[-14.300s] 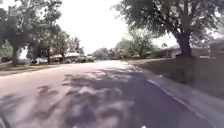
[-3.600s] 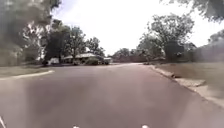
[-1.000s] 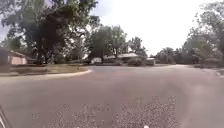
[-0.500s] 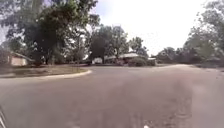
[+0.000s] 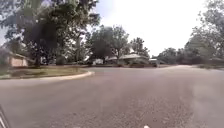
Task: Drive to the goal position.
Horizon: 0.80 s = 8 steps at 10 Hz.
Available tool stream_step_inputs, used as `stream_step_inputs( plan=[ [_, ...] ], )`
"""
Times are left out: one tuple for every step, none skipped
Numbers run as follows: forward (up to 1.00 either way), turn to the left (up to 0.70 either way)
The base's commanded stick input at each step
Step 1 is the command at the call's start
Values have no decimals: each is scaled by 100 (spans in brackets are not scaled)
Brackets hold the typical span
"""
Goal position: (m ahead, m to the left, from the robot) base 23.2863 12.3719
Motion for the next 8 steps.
stream_step_inputs(
  plan=[
    [70,3],
    [70,3],
    [70,3],
    [70,3],
    [70,3],
    [70,3],
    [70,3],
    [70,3]
  ],
)
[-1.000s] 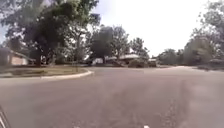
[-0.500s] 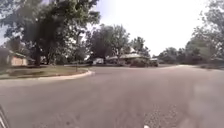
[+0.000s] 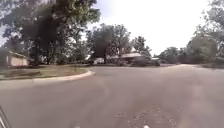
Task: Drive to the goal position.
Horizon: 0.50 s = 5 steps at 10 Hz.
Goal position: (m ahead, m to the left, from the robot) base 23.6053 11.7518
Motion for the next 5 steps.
stream_step_inputs(
  plan=[
    [70,3],
    [70,3],
    [70,3],
    [70,3],
    [70,3]
  ],
)
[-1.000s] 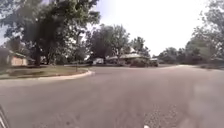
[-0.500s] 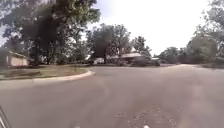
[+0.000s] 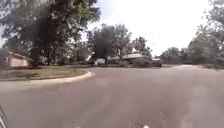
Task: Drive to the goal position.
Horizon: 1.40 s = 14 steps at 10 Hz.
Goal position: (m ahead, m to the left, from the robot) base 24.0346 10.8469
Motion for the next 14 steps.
stream_step_inputs(
  plan=[
    [70,3],
    [70,3],
    [70,3],
    [70,3],
    [70,3],
    [70,3],
    [70,3],
    [70,3],
    [70,3],
    [70,3],
    [70,3],
    [70,3],
    [70,3],
    [70,3]
  ],
)
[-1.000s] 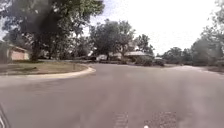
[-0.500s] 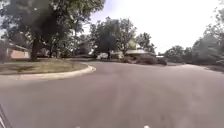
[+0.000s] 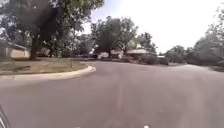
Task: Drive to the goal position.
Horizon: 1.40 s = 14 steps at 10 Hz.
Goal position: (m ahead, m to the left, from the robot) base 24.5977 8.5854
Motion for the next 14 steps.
stream_step_inputs(
  plan=[
    [70,3],
    [70,3],
    [70,3],
    [70,3],
    [70,3],
    [70,3],
    [70,3],
    [70,3],
    [70,3],
    [70,3],
    [70,3],
    [70,3],
    [70,3],
    [70,3]
  ],
)
